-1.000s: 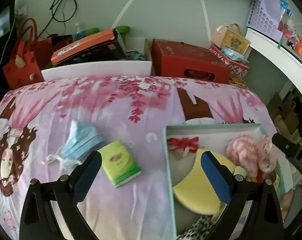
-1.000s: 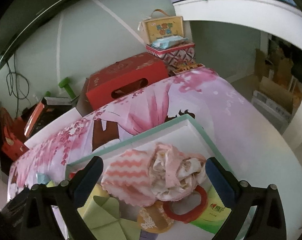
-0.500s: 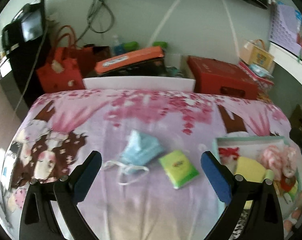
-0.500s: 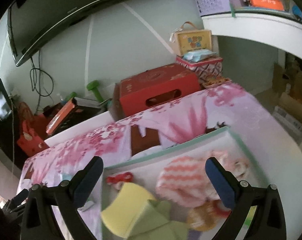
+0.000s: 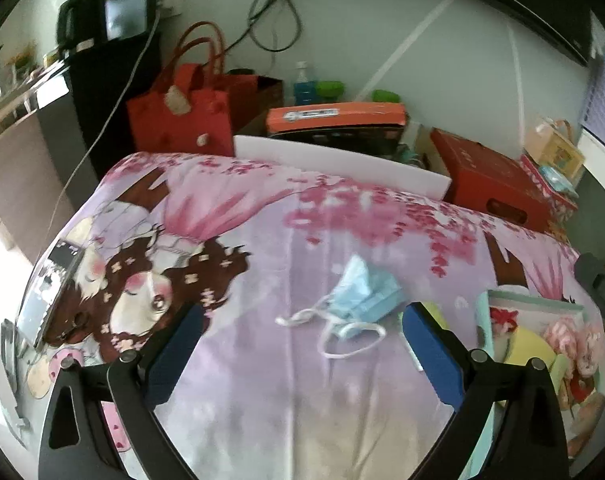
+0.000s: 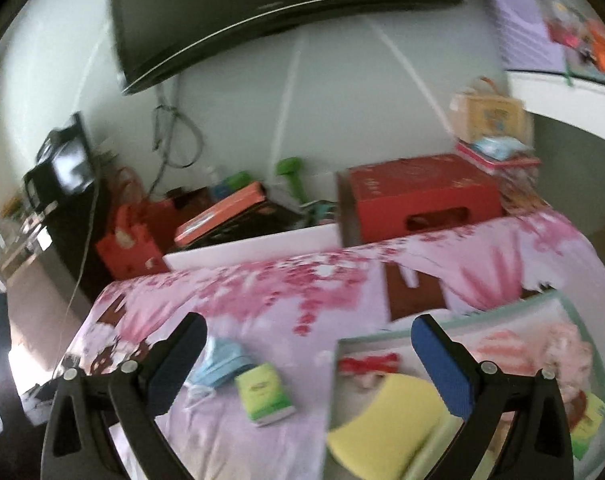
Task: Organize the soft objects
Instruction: 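Move both tools back toward the blue mask and green tissue pack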
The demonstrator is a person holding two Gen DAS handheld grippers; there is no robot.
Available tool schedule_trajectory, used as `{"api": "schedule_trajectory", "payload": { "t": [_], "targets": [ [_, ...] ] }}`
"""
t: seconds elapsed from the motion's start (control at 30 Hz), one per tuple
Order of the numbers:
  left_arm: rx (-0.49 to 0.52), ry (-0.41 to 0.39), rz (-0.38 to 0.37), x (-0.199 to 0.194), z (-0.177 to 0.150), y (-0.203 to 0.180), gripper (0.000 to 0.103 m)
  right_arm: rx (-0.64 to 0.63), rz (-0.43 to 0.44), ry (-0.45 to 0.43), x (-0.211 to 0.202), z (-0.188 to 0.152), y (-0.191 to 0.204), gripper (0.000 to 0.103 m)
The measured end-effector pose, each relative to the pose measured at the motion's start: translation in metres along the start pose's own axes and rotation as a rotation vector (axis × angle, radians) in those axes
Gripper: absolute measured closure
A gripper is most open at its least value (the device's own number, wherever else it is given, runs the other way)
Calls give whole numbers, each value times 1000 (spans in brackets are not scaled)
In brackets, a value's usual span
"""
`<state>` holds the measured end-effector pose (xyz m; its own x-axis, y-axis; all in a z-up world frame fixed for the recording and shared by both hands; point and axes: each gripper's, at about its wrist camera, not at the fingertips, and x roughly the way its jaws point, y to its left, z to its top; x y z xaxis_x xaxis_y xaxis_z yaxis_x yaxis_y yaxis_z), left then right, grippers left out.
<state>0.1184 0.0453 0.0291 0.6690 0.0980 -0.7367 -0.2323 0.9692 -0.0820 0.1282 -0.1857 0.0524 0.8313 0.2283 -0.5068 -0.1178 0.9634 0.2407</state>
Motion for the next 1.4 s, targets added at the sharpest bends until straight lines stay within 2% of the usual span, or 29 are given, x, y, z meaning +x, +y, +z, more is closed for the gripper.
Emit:
{"api": "schedule_trajectory", "payload": {
  "t": [0.1,0.23,0.73,1.07,1.27,1.4],
  "targets": [
    [-27,9,19,1,2,14,3,-58,25,41,13,-5,20,0],
    [-70,27,36,3,5,31,3,-134,-3,97,26,-14,36,0],
    [-116,160,-42,42,3,31,3,-220,4,230,62,-42,54,0],
    [-182,208,-131,68,4,30,3,-222,3,296,82,-52,54,7],
    [-188,228,-155,81,4,25,4,-212,-7,336,94,-56,50,8],
    [-183,245,-187,90,4,18,4,-195,-19,368,102,-59,45,14]
  ]
}}
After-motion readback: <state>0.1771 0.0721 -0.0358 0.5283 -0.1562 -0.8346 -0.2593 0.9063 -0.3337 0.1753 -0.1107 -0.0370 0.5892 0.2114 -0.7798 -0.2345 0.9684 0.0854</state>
